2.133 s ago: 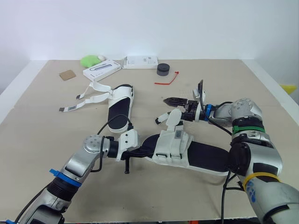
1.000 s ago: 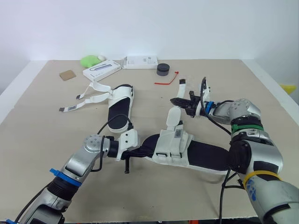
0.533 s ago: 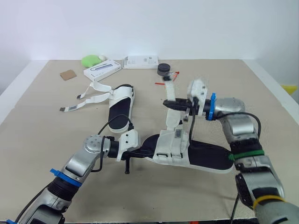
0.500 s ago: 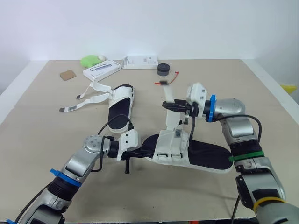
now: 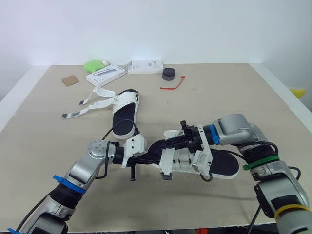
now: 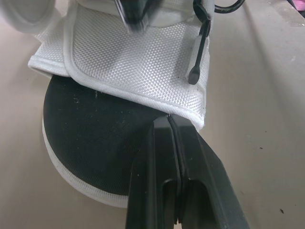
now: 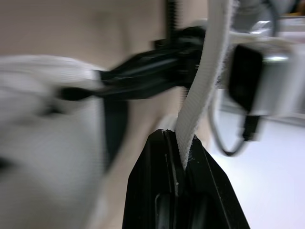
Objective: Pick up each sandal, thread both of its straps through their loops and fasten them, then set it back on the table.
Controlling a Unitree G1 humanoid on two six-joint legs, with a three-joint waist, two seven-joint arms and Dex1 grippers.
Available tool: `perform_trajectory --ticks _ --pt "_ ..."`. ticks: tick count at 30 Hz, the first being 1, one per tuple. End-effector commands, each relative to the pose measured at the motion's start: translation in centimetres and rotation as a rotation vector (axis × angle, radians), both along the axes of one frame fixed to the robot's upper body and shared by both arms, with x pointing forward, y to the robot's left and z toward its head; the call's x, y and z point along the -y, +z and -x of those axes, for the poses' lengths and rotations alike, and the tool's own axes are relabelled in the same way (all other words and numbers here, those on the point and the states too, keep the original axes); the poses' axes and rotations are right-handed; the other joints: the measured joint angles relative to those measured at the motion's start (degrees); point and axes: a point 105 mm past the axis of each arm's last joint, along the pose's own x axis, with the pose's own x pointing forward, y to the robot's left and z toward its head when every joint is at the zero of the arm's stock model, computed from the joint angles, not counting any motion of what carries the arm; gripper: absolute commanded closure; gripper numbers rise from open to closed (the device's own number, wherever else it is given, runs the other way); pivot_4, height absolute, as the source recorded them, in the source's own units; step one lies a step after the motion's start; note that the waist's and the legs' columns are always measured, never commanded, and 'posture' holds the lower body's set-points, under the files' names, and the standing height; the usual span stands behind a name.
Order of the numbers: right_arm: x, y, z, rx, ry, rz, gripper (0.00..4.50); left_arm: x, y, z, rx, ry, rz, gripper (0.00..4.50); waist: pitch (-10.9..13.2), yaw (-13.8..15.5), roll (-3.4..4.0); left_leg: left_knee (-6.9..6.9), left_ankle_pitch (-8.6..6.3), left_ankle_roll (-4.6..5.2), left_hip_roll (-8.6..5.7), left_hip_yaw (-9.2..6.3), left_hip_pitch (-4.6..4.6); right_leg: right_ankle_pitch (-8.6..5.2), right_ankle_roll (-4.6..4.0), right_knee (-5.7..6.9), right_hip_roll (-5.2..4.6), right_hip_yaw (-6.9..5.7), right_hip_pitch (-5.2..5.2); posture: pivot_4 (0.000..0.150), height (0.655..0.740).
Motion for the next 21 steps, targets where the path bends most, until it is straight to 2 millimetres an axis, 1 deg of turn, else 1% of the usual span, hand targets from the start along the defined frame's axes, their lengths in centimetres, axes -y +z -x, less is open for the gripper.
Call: perform_trajectory --ticks 1,2,3,6,7,9,10,11,14,15,17,19,20,21 --pt "0.5 -0.2 -0.5 -0.020 -0.042 0.031 4.14 -0.4 -2.0 0.4 -0.071 0.011 -0.061 4.50 0.0 0.0 0.00 0.00 0.00 0.01 0.00 0.04 0.02 0.00 0.01 0.00 0.01 0.05 0.00 0.150 0.7400" --pt "0.8 -0.6 -0.5 -0.053 -0.058 0.047 3.80 -0.4 -2.0 0.4 -0.072 0.011 -0.061 4.50 0.0 0.0 -0.01 0.00 0.00 0.01 0.00 0.05 0.04 0.00 0.00 0.01 0.01 0.07 0.01 0.150 0.7400" --pt "0.8 -0.4 -0.3 -0.091 -0.066 0.029 3.45 -0.4 -2.1 0.4 -0.072 0.012 -0.062 4.50 0.0 0.0 -0.01 0.00 0.00 0.01 0.00 0.05 0.05 0.00 0.00 0.01 0.03 0.09 0.03 0.150 0.7400" --pt "0.6 0.7 0.2 -0.175 -0.084 -0.039 2.25 -0.5 -2.1 0.4 -0.074 0.011 -0.064 4.50 0.0 0.0 -0.01 0.00 0.00 0.02 0.00 0.06 0.05 -0.01 -0.01 0.01 0.03 0.15 0.02 0.150 0.7400" --pt "0.6 1.0 0.3 -0.191 -0.086 -0.048 1.68 -0.5 -2.1 0.5 -0.074 0.011 -0.065 4.50 0.0 0.0 -0.01 0.00 -0.01 0.04 0.00 0.04 0.05 0.00 0.00 0.01 0.03 0.14 0.02 0.150 0.7400" --pt "0.4 2.6 0.6 -0.244 -0.097 -0.109 0.71 -0.5 -2.2 0.5 -0.076 0.009 -0.067 4.50 0.0 0.0 -0.01 0.00 -0.03 0.08 0.00 0.02 0.04 -0.01 0.07 0.01 0.02 0.12 0.02 0.150 0.7400" --pt "0.2 3.6 0.8 -0.298 -0.102 -0.158 0.17 -0.5 -2.2 0.6 -0.077 0.007 -0.067 4.50 0.0 0.1 -0.01 -0.01 -0.05 0.10 0.00 0.01 0.02 -0.01 0.12 0.01 0.01 0.10 0.01 0.150 0.7400" --pt "0.2 4.3 1.1 -0.342 -0.102 -0.188 0.03 -0.5 -2.2 0.6 -0.077 0.006 -0.068 4.50 0.0 0.1 -0.01 -0.01 -0.06 0.13 0.01 0.00 0.02 0.00 0.15 0.01 0.00 0.09 0.01 0.150 0.7400" --pt "0.7 5.2 1.9 -0.369 -0.083 -0.178 0.03 -0.4 -2.2 0.6 -0.077 0.004 -0.068 4.50 0.0 0.1 -0.01 -0.02 -0.12 0.21 0.05 -0.07 0.00 -0.05 0.13 0.01 -0.11 -0.02 0.00 0.150 0.7400" --pt "1.1 5.5 2.2 -0.422 -0.098 -0.180 0.03 -0.4 -2.3 0.6 -0.078 0.003 -0.068 4.50 0.0 0.2 -0.01 -0.02 -0.13 0.23 0.06 -0.08 0.00 -0.05 0.13 0.01 -0.15 -0.06 0.00 0.150 0.7400" --pt "1.5 6.4 2.7 -0.572 -0.140 -0.226 0.03 -0.4 -2.3 0.6 -0.077 0.002 -0.069 4.50 0.0 0.5 -0.02 -0.03 -0.13 0.23 0.05 -0.17 -0.05 -0.08 0.12 0.00 -0.16 -0.13 -0.02 0.150 0.7400" --pt "1.4 7.3 3.0 -0.723 -0.191 -0.284 0.03 -0.4 -2.3 0.6 -0.077 0.001 -0.069 4.50 0.0 0.7 -0.01 -0.03 -0.15 0.26 0.07 -0.17 -0.07 -0.10 0.09 0.00 -0.21 -0.18 -0.05 0.150 0.7400" --pt "1.3 8.0 3.3 -0.824 -0.219 -0.319 0.03 -0.4 -2.3 0.6 -0.078 0.000 -0.070 4.50 0.0 0.7 -0.01 -0.03 -0.17 0.28 0.08 -0.14 -0.08 -0.10 0.06 0.00 -0.24 -0.18 -0.09 0.150 0.7400" --pt "1.0 8.5 3.9 -0.984 -0.267 -0.329 0.03 -0.4 -2.3 0.6 -0.078 -0.002 -0.070 4.50 0.0 0.8 0.00 -0.03 -0.18 0.29 0.11 -0.11 -0.09 -0.09 0.04 0.01 -0.25 -0.20 -0.12 0.150 0.7400"
